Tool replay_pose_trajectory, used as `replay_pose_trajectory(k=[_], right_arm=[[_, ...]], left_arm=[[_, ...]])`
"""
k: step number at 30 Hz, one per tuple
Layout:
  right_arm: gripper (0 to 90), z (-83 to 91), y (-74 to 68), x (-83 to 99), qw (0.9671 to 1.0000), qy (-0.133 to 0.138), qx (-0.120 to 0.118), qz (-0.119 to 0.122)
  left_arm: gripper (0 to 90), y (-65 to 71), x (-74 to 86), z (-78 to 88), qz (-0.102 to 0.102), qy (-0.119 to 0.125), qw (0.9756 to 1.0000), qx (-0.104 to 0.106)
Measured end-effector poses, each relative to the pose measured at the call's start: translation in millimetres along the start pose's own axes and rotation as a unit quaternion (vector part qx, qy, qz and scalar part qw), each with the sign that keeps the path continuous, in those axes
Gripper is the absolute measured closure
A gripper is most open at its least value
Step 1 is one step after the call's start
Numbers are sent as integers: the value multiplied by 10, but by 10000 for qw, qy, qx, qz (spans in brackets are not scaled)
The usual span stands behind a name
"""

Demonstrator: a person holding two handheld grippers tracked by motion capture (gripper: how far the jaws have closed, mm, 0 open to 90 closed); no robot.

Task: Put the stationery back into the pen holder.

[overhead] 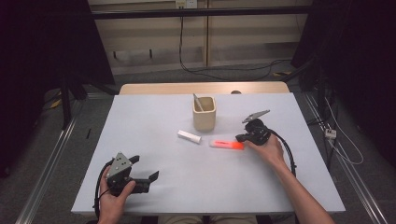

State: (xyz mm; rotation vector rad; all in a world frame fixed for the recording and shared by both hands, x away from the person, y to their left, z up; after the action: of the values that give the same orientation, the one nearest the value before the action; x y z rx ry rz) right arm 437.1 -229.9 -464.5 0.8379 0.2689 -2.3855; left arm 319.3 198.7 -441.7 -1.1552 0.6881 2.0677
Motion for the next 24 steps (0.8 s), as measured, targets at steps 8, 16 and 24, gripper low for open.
replay_pose_trajectory(k=[8, 16, 24], right_arm=[[900, 68, -24, 69, 9999, -66, -100, -33], [900, 83, -40, 83, 9999, -70, -110, -32], [849, 214, 58, 45, 9992, 330, 15, -204]], left_arm=[[60, 0, 4, 23, -12, 19, 10000, -25], [60, 4, 10, 12, 24, 3, 10000, -16], [60, 2, 12, 14, 17, -8, 10000, -30]])
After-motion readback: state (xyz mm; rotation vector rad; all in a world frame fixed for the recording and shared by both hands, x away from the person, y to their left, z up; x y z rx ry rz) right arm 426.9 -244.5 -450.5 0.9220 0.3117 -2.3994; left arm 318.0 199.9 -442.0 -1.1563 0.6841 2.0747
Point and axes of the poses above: each handheld gripper's, and its own axes: z roughly backward along the jaws, x roughly out of its underside, y roughly to its right, the point moved 2 cm from there along -z, roughly forward along the jaws, and after that the axes turned 7 degrees about x, right-handed, at the moved point
